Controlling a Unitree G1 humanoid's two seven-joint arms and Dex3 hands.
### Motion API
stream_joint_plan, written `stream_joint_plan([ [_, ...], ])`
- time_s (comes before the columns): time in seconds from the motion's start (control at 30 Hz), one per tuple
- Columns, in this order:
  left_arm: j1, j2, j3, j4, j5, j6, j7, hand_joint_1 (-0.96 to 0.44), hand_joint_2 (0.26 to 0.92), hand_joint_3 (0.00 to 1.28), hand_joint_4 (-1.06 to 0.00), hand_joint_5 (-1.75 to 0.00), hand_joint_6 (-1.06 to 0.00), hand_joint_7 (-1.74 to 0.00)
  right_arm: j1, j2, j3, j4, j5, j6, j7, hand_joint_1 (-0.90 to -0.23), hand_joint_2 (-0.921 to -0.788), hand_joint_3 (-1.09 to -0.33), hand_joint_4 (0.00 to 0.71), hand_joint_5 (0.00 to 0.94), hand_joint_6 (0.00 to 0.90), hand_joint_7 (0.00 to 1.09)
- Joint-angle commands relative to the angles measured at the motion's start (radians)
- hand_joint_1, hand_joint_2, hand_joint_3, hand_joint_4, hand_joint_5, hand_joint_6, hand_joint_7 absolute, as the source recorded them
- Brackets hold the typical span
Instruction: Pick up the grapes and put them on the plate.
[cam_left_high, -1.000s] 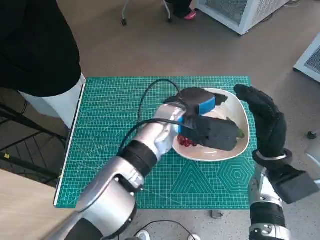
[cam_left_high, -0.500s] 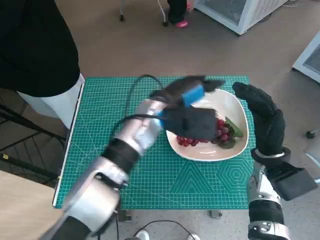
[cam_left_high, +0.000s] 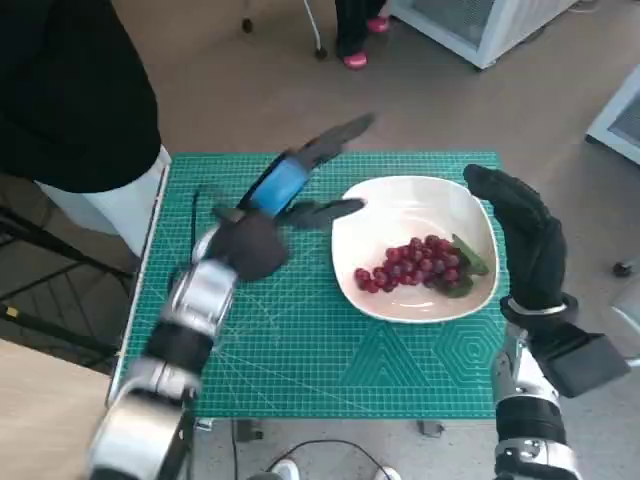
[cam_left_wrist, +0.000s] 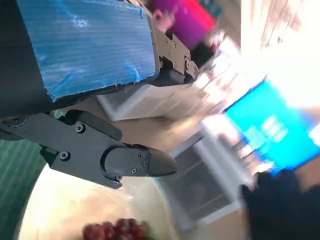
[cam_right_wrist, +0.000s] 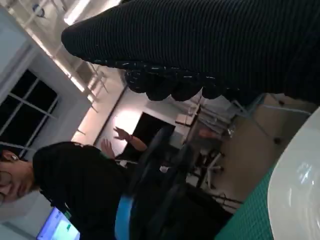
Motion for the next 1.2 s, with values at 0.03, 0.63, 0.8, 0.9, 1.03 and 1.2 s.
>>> stream_joint_plan([
  [0.03, 0.049, -0.033, 0.063, -0.043, -0.132, -0.081, -0.073, -0.49, 0.921, 0.33, -0.27, 0.0, -0.31, 0.0, -0.004, 0.013, 0.009, 0.027, -0.012, -0.006, 0.018, -0.494, -0.921, -0.568, 0.222, 0.005, 0.232, 0.01],
  [0.63, 0.199, 0.005, 0.164, -0.144, -0.249, -0.131, -0.198, -0.39, 0.921, 0.35, -0.23, 0.0, -0.31, 0.0, -0.019, 0.032, -0.005, 0.069, 0.019, -0.008, 0.089, -0.52, -0.921, -0.54, 0.235, 0.007, 0.241, 0.01],
  [0.8, 0.228, 0.005, 0.178, -0.13, -0.245, -0.173, -0.192, -0.41, 0.921, 0.34, -0.23, 0.0, -0.3, 0.0, -0.021, 0.03, -0.011, 0.076, 0.021, -0.01, 0.1, -0.525, -0.921, -0.535, 0.238, 0.007, 0.243, 0.01],
  [0.9, 0.236, 0.003, 0.183, -0.118, -0.24, -0.19, -0.185, -0.42, 0.921, 0.35, -0.23, 0.0, -0.3, 0.0, -0.023, 0.029, -0.014, 0.08, 0.023, -0.01, 0.106, -0.523, -0.921, -0.534, 0.238, 0.006, 0.243, 0.01],
  [1.03, 0.237, 0.002, 0.185, -0.109, -0.238, -0.201, -0.182, -0.43, 0.921, 0.35, -0.23, 0.0, -0.3, -0.01, -0.026, 0.03, -0.018, 0.084, 0.025, -0.01, 0.111, -0.52, -0.921, -0.534, 0.238, 0.005, 0.242, 0.01],
  [1.2, 0.242, -0.002, 0.187, -0.097, -0.229, -0.214, -0.172, -0.43, 0.921, 0.35, -0.23, -0.01, -0.3, -0.01, -0.028, 0.03, -0.02, 0.09, 0.02, -0.014, 0.111, -0.52, -0.921, -0.534, 0.239, 0.004, 0.243, 0.01],
])
